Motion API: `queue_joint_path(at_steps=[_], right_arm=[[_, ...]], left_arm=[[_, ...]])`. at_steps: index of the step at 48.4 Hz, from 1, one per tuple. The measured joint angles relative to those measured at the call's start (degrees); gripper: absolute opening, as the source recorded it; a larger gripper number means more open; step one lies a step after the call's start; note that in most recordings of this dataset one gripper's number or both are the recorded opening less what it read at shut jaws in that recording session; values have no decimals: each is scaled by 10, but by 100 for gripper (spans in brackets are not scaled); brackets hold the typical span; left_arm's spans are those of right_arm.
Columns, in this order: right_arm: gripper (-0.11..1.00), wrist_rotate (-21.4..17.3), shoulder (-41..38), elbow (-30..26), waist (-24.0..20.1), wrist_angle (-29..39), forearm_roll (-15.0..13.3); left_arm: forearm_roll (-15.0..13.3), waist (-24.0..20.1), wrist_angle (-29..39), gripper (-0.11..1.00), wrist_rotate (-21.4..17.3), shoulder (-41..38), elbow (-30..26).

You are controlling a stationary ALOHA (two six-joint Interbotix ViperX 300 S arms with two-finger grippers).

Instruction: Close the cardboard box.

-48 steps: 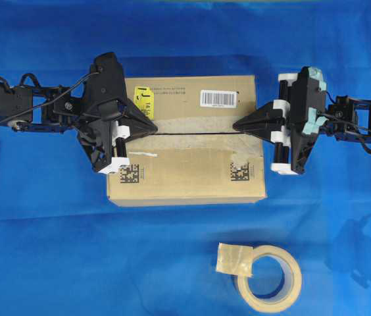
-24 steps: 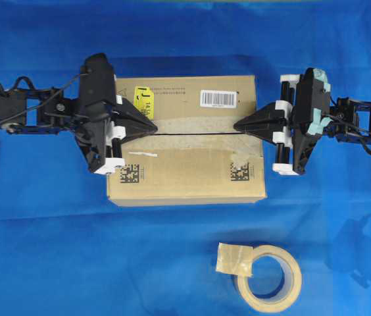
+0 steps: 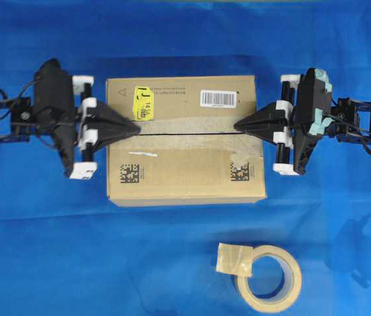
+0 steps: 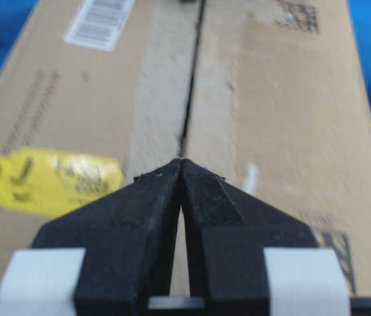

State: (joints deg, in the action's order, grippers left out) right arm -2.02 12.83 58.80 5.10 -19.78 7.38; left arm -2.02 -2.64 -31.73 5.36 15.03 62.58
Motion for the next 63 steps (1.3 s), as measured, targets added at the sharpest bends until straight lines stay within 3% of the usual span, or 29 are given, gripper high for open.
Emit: queue_joint_path(at_steps=[15, 63], right_arm=[[0, -1, 0, 0, 1, -4, 0], [0, 1, 0, -1, -2, -4, -1]], left_arm=[[-1, 7, -81, 0, 0, -17, 46], [-3, 6, -87, 0, 0, -51, 46]])
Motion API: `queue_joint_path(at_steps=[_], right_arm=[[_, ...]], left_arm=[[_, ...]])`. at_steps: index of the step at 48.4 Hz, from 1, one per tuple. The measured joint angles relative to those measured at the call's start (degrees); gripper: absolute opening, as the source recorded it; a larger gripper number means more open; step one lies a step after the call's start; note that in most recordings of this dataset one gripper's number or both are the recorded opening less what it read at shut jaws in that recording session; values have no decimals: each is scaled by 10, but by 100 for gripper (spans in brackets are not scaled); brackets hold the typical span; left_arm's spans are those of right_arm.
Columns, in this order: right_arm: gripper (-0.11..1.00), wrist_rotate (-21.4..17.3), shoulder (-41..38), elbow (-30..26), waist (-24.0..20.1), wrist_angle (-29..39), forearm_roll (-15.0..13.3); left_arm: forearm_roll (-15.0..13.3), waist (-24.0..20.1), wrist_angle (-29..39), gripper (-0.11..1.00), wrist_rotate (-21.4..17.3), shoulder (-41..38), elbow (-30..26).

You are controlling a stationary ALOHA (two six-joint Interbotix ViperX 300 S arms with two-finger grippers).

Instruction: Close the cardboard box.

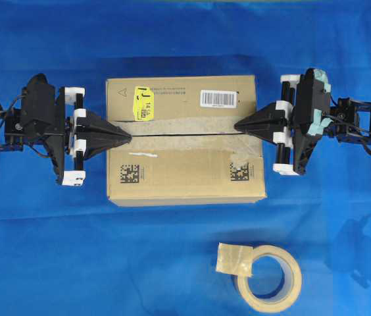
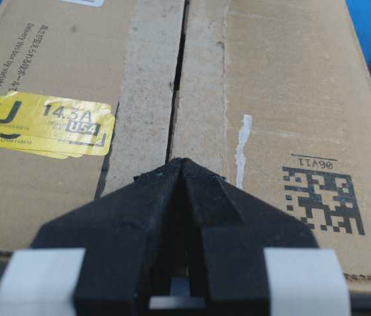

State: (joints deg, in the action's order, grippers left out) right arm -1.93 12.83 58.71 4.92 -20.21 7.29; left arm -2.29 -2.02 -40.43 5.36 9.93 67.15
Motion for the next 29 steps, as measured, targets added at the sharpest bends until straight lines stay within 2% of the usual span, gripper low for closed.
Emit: queue_joint_path(at_steps=[29], right_arm=[[0, 0, -1, 1, -2, 0, 1]], left_arm=[[0, 0, 4, 0, 1, -3, -1]])
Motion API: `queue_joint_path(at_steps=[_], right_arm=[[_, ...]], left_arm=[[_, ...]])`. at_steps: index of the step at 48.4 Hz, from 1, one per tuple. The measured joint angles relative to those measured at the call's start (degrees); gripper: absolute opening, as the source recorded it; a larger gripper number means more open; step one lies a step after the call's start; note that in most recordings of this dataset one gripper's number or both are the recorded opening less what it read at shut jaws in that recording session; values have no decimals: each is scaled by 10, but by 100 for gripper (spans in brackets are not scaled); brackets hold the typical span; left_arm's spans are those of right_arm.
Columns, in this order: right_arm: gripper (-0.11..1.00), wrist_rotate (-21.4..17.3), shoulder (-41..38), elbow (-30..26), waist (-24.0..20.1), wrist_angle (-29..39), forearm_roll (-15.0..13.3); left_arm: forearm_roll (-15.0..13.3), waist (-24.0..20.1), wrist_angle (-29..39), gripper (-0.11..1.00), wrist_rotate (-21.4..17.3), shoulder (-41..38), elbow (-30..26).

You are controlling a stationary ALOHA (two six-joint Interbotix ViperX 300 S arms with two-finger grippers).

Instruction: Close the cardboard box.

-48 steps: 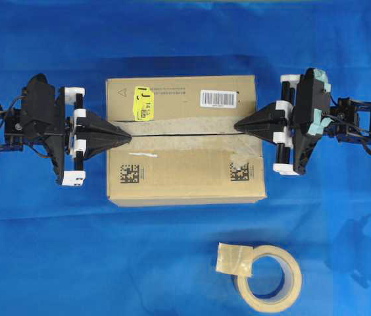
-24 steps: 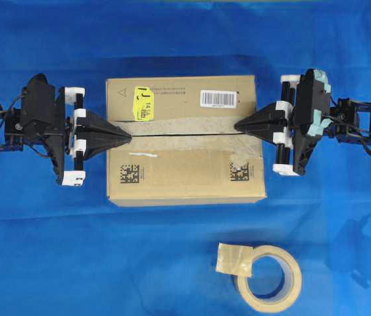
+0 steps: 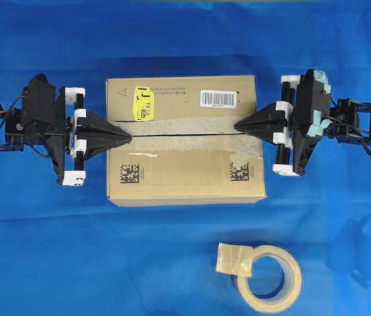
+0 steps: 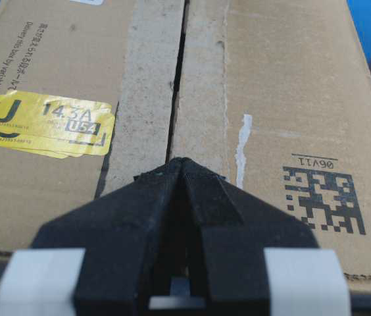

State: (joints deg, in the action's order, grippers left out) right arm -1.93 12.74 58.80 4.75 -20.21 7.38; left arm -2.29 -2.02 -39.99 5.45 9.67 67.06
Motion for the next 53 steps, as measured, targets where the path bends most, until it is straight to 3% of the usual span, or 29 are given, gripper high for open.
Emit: queue_joint_path(at_steps=[53], right_arm=[[0, 0, 1, 0, 0, 0, 0]], left_arm=[[0, 0, 9, 0, 2, 0, -1]])
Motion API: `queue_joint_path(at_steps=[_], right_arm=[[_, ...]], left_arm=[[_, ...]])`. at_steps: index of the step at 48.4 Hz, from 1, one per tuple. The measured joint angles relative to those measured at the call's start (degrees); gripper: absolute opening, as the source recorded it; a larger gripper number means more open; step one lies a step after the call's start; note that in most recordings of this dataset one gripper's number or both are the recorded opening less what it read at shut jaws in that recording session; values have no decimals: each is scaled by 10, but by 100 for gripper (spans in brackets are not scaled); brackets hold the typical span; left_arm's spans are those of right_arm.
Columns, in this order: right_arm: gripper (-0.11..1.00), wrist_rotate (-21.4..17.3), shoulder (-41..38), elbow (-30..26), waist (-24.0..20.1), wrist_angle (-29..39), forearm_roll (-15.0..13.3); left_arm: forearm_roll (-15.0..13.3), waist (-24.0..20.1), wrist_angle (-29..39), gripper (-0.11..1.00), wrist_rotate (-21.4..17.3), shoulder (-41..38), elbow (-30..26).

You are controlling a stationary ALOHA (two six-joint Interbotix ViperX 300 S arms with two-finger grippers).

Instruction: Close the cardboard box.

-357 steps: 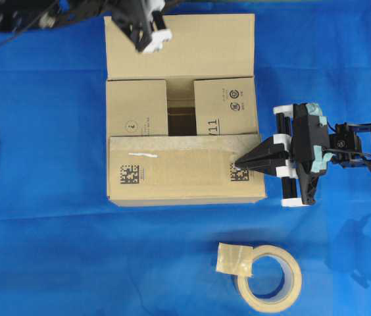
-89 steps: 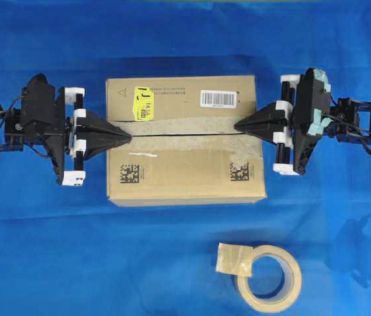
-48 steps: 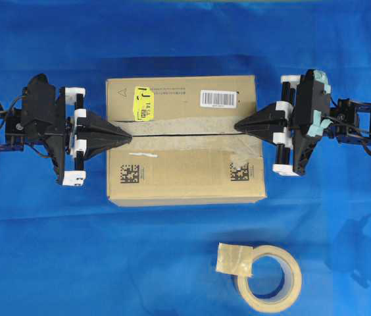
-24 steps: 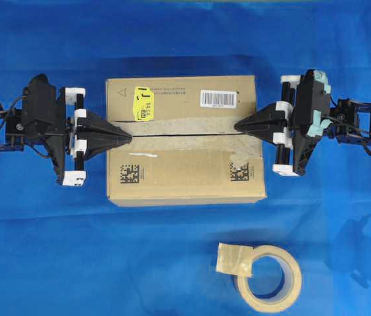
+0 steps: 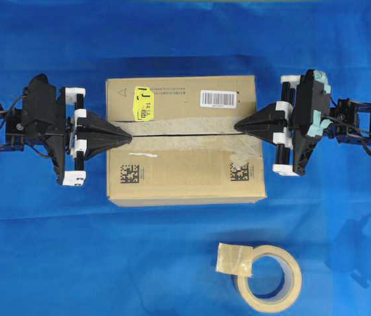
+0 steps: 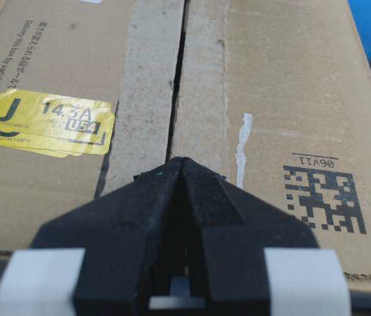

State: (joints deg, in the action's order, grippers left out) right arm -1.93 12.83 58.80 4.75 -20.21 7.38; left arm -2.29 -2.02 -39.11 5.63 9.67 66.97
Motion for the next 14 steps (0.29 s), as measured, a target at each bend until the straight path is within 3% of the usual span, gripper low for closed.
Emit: queue_joint_path(at_steps=[14], right_arm=[[0, 0, 0, 0, 0, 0, -1]], left_arm=[[0, 0, 3, 0, 1, 0, -1]])
